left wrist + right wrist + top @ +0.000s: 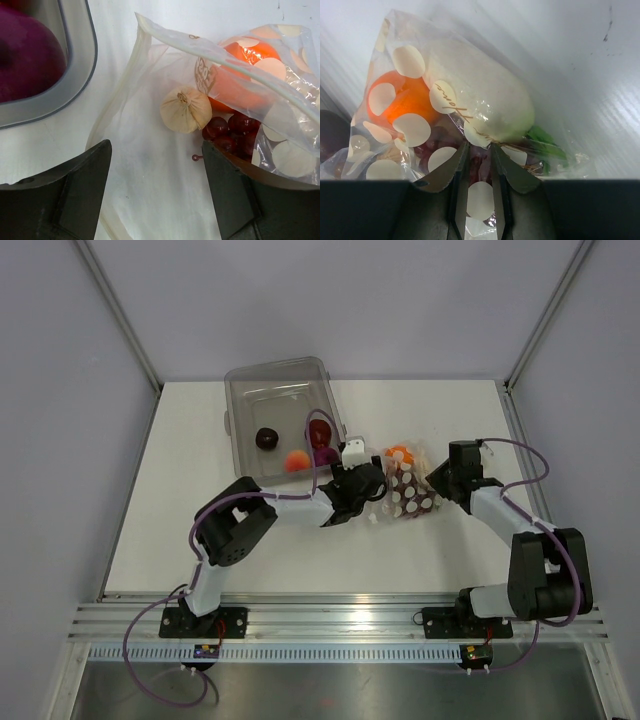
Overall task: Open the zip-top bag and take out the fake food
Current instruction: Pick up the fake fruit from the zipper food storage bag.
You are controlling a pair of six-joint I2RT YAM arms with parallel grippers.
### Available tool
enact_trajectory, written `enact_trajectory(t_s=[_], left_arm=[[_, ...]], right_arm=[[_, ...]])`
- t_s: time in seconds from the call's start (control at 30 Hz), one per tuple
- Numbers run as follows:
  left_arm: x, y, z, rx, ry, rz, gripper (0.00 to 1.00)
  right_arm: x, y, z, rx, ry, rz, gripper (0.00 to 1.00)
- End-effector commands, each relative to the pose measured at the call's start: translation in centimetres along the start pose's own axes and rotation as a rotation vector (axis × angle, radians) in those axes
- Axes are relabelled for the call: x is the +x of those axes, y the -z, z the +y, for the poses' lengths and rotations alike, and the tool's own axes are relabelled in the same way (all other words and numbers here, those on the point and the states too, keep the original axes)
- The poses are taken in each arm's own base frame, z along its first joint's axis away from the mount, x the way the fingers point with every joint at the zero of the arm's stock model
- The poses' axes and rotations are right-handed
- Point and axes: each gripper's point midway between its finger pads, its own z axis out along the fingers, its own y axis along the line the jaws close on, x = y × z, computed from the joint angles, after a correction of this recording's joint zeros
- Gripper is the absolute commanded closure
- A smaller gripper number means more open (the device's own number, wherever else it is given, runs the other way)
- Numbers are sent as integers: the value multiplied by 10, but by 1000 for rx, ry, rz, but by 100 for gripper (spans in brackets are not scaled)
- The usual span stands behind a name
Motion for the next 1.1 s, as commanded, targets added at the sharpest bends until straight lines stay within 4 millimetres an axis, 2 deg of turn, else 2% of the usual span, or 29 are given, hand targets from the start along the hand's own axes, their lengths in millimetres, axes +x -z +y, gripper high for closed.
enact_trajectory(t_s=[0.0, 0.2, 0.33, 0.43, 0.47, 0.53, 0.57, 0.7, 0.77, 0.8, 0.87, 0.9, 0.93, 1.07], left_arm=[[-26, -3, -15, 13, 45, -76, 21], [-25, -7, -17, 37, 71, -87, 18], [-25, -13, -17, 43, 80, -87, 18], [-21, -18, -18, 45, 75, -79, 18], [-20, -19, -18, 46, 75, -79, 18], [-18, -21, -18, 48, 75, -79, 17], [-18, -22, -19, 50, 73, -82, 17], [-15, -26, -20, 57, 72, -82, 17], [-14, -28, -20, 55, 68, -82, 16], [-15, -28, -21, 57, 70, -84, 16], [-16, -28, -23, 65, 72, -88, 16], [-17, -29, -23, 66, 74, -90, 16], [-17, -28, -25, 71, 74, -91, 16], [-20, -29, -29, 78, 61, -96, 15]], right_arm=[[-37, 19, 17, -1, 53, -130, 69], [-55, 29, 39, -38, 66, -155, 66], [-61, 23, 53, -58, 84, -150, 59], [-57, 9, 71, -108, 116, -97, 52], [-54, -1, 71, -100, 122, -76, 51], [-60, -8, 81, -108, 136, -76, 46], [-54, -20, 78, -93, 144, -53, 45], [-54, -42, 91, -110, 156, -25, 45], [-49, -56, 88, -90, 174, -5, 44], [-54, -59, 93, -91, 182, -15, 44], [-48, -73, 88, -52, 212, 3, 44], [-51, -75, 93, -53, 226, -2, 44], [-43, -84, 89, -26, 249, 12, 44], [-34, -96, 98, -3, 317, 32, 42]])
